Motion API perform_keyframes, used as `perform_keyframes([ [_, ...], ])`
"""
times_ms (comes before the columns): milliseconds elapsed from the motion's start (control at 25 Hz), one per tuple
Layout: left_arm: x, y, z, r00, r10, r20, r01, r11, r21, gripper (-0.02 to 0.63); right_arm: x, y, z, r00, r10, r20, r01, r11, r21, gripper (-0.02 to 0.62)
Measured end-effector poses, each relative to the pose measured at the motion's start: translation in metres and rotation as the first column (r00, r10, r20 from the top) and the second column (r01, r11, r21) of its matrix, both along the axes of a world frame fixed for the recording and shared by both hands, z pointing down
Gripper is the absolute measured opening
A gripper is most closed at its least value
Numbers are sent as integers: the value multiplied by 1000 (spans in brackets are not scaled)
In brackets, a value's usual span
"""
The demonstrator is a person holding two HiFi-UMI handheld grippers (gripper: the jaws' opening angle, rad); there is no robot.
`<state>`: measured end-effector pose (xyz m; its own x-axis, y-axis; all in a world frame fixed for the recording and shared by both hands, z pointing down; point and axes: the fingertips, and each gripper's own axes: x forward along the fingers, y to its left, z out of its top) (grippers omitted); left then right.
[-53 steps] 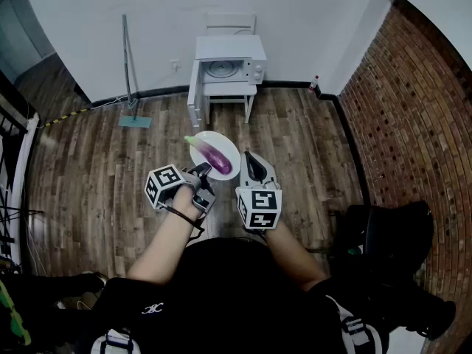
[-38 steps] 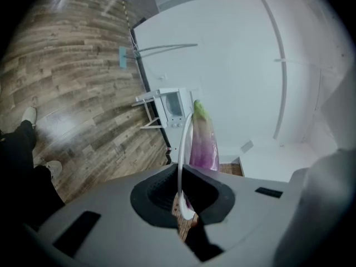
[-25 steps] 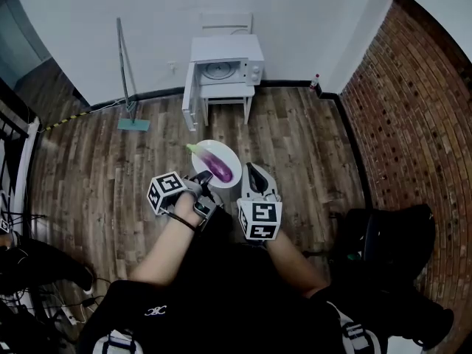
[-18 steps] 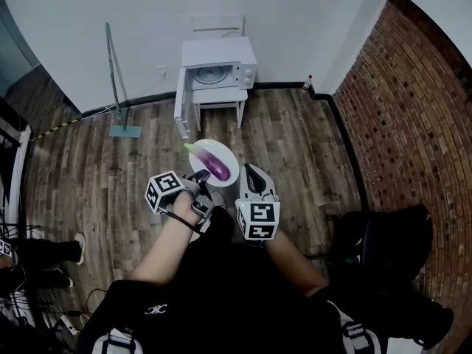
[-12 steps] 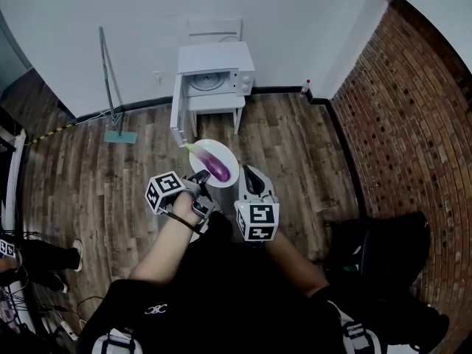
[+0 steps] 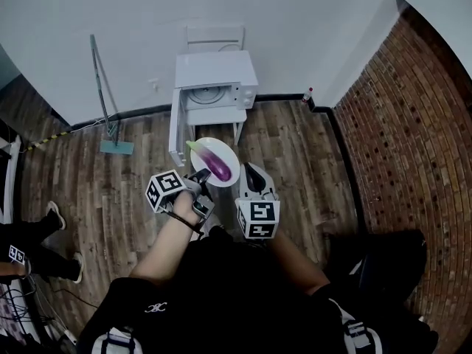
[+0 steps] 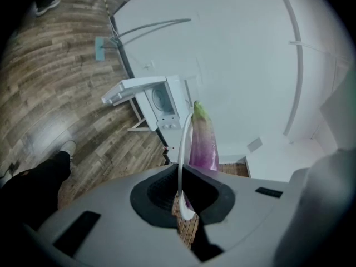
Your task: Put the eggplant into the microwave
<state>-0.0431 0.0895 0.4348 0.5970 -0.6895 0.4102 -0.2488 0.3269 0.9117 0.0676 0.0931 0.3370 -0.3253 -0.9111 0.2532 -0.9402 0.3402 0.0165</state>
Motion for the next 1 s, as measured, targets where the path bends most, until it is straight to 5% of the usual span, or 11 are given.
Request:
perform_keyframes([
  [440,-26,-111,3,1000,-11,-9,11,1000,2,15,-26,-113,2,1000,-15,-15,15,1000,-24,6],
  [1000,-47,-162,31,999,-33,-3,33,998,-51,15,-43,-177,28,999,-40,-7,40,995,-95,6],
])
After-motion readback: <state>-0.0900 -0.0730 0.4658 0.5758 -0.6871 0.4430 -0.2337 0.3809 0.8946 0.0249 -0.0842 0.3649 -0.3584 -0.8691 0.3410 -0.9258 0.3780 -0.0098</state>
